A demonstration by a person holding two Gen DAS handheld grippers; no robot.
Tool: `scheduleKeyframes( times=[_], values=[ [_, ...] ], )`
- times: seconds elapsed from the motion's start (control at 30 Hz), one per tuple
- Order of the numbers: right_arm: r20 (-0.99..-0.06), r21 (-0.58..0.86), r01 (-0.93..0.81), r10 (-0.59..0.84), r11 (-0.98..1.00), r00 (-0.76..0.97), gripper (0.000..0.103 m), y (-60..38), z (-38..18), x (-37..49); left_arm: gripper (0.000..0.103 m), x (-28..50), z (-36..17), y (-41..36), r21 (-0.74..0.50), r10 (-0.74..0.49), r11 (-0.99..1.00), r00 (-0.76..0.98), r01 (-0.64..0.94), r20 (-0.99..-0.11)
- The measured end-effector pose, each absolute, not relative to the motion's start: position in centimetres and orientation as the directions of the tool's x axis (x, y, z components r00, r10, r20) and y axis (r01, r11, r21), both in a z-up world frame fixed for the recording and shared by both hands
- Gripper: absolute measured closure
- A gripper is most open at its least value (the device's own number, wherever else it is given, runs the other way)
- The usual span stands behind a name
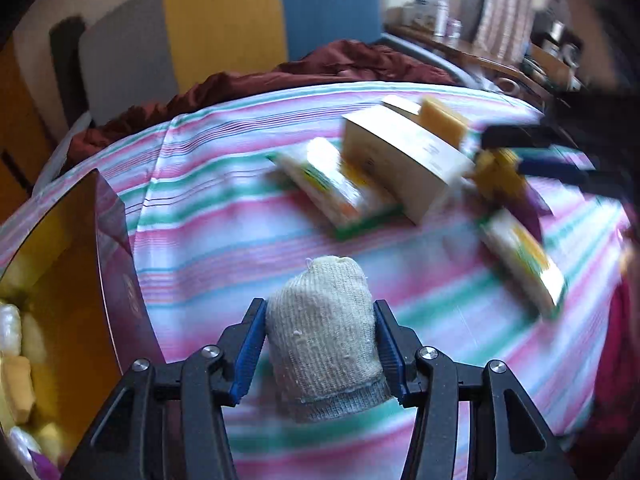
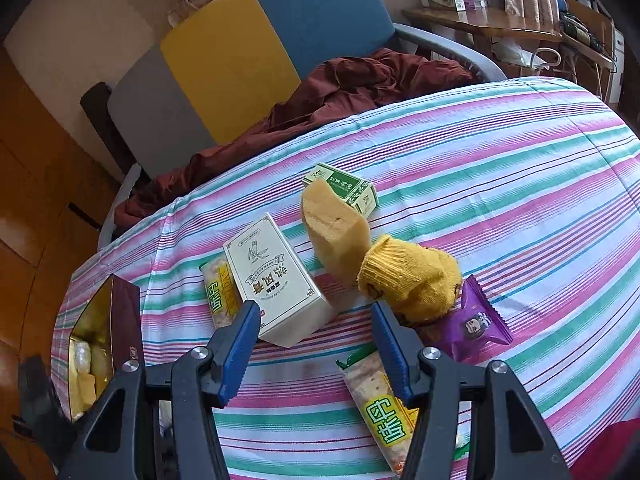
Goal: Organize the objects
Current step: 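Lift the knit sock with the left gripper while the right gripper reaches toward the white tea box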
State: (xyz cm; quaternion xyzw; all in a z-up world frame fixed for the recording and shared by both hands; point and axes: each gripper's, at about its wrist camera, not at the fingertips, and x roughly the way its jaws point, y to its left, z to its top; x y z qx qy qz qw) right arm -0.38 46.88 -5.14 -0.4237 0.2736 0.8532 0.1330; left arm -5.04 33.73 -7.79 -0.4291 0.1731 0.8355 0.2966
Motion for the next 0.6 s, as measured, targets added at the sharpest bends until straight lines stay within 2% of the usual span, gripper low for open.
scheduleKeyframes(
  times=[0.13,0.37,0.53,0.6],
  values=[
    [-0.809,0.314,-0.433,0.001,-0.845,-0.588,0.045,45.9,-5.3,-0.9,0.05,-2.8,-8.4,33.5,0.086,0.383,-0.735,-0.516,-0.672,-0.766],
    [-0.831,0.271,-0.357,-0.03,-0.894,-0.556,0.045,44.2,-5.5,-2.5,0.049,-2.9,-8.9,32.8,0.045,0.429,-0.726,-0.503,-0.686,-0.75],
    [-0.88,0.143,-0.284,0.009,-0.948,-0.474,0.045,42.8,-5.8,-6.0,0.048,-2.7,-9.9,32.8,-0.001,0.45,-0.717,-0.462,-0.697,-0.764],
    [-0.894,0.07,-0.271,0.06,-0.96,-0.445,0.045,42.6,-6.0,-7.4,0.049,-2.1,-10.0,33.1,0.029,0.442,-0.715,-0.484,-0.699,-0.755]
  ],
)
